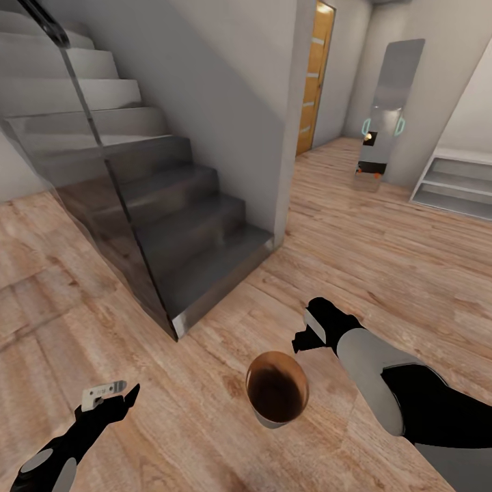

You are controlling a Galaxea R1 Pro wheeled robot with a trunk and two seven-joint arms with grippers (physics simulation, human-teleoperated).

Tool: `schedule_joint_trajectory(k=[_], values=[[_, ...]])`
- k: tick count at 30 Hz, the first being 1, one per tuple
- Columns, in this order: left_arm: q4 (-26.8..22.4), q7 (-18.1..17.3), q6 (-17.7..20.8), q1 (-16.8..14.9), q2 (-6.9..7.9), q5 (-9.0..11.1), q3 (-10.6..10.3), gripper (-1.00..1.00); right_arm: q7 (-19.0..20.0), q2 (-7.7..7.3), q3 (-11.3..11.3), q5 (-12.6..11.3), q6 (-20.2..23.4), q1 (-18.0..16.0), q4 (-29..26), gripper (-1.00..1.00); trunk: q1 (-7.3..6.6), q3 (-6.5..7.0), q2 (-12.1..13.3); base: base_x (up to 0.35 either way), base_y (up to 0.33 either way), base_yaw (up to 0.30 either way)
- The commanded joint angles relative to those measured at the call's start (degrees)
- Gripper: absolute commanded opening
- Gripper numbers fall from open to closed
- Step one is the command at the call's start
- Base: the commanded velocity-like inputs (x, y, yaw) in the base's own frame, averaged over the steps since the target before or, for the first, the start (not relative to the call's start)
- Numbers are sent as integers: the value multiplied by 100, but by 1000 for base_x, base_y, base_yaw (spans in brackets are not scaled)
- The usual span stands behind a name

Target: Put the three can of soda from the living room inside the tash can in the kitchen.

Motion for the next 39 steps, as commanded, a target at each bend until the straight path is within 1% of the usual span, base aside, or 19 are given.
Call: schedule_joint_trajectory(k=[1,12,16,20,39], values=[[-2,-1,0,0,1,0,0,100,1,0,0,0,0,0,0,100,0,0,0,14,0,0],[-9,-7,-1,1,-1,0,0,100,3,-7,13,0,0,3,0,100,0,0,0,5,0,0],[-23,-7,-3,1,-1,5,0,100,1,-8,98,0,0,4,-3,100,0,0,0,0,0,0],[-26,-5,-6,1,-2,6,3,100,2,-7,131,0,0,4,-6,100,0,0,0,0,0,0],[-26,5,12,1,-2,2,0,100,3,-8,158,0,0,7,-8,100,417,-341,-762,0,0,0]])
